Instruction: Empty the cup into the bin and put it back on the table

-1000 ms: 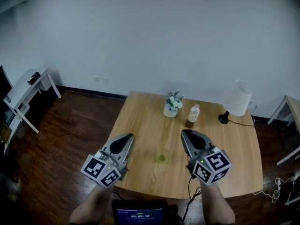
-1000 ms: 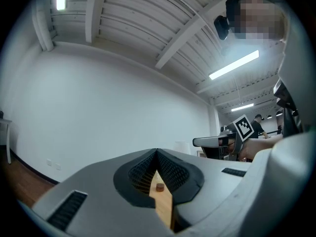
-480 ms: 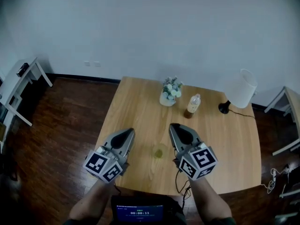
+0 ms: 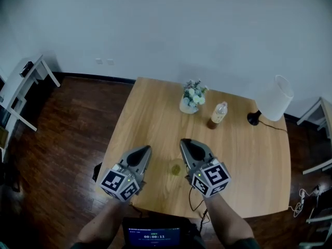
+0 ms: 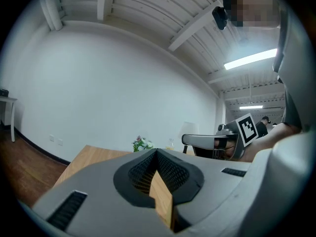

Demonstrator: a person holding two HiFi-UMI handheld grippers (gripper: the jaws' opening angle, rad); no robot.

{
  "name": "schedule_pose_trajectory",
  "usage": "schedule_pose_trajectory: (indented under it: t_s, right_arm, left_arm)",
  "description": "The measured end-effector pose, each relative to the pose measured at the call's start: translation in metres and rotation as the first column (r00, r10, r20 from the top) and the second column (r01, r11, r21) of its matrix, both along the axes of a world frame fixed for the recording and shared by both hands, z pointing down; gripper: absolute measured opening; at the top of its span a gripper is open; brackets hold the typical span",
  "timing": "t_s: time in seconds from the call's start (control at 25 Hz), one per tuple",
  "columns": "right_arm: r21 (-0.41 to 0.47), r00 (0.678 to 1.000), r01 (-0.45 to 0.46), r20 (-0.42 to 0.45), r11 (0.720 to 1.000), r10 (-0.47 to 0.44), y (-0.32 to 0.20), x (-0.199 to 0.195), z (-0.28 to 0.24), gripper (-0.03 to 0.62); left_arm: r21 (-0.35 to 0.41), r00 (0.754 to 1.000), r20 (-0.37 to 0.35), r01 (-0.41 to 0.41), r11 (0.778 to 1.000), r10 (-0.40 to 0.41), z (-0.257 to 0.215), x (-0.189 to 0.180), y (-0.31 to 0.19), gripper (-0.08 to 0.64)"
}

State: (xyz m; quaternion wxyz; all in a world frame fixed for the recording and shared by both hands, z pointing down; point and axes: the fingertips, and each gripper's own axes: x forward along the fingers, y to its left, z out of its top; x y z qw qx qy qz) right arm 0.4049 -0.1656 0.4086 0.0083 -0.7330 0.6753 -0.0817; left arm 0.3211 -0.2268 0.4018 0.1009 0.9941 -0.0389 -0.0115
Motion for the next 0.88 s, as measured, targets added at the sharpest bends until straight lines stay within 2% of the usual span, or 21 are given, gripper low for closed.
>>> schedule_pose_trajectory:
  t_s: [0.2,0.28,0.32,0.44,0.56,0.72,0.88]
  right_arm:
    - [-0.023,0.999,0.044,-0.018,0.999,-0.045,-0.010,-0.002,0.029,0.002]
    - [-0.021,0.997,0.080,-0.013,0.997,-0.080,-0.011,-0.008,0.037,0.090]
    - [-0.020,0.995,0.096,-0.014,0.995,-0.096,-0.011,-0.012,0.040,0.113]
    - [-0.031,0.991,0.128,-0.036,0.991,-0.129,-0.010,-0.017,0.054,0.141]
    - [-0.050,0.990,0.132,-0.039,0.990,-0.134,-0.005,-0.017,0.072,0.262]
    - [-0.070,0.990,0.135,-0.024,0.988,-0.137,0.007,-0.018,0.095,0.345]
    - [-0.135,0.984,0.173,-0.021,0.976,-0.178,0.015,-0.027,0.127,0.414]
  left_arm:
    - [-0.021,0.999,0.035,0.006,1.000,-0.006,0.025,0.006,-0.002,0.000]
    - [-0.033,0.999,0.051,0.010,0.999,-0.008,0.034,0.006,0.000,0.000]
    - [-0.036,0.998,0.060,0.008,0.999,-0.006,0.038,0.006,0.002,0.000]
    - [-0.039,0.997,0.081,0.001,0.999,0.002,0.050,0.008,0.004,0.000]
    - [-0.046,0.995,0.097,0.007,0.999,-0.002,0.061,0.006,0.005,0.000]
    - [-0.061,0.993,0.119,0.023,0.998,-0.015,0.076,0.001,0.006,0.000]
    - [-0.057,0.992,0.124,-0.015,0.998,0.022,0.091,-0.001,0.016,0.000]
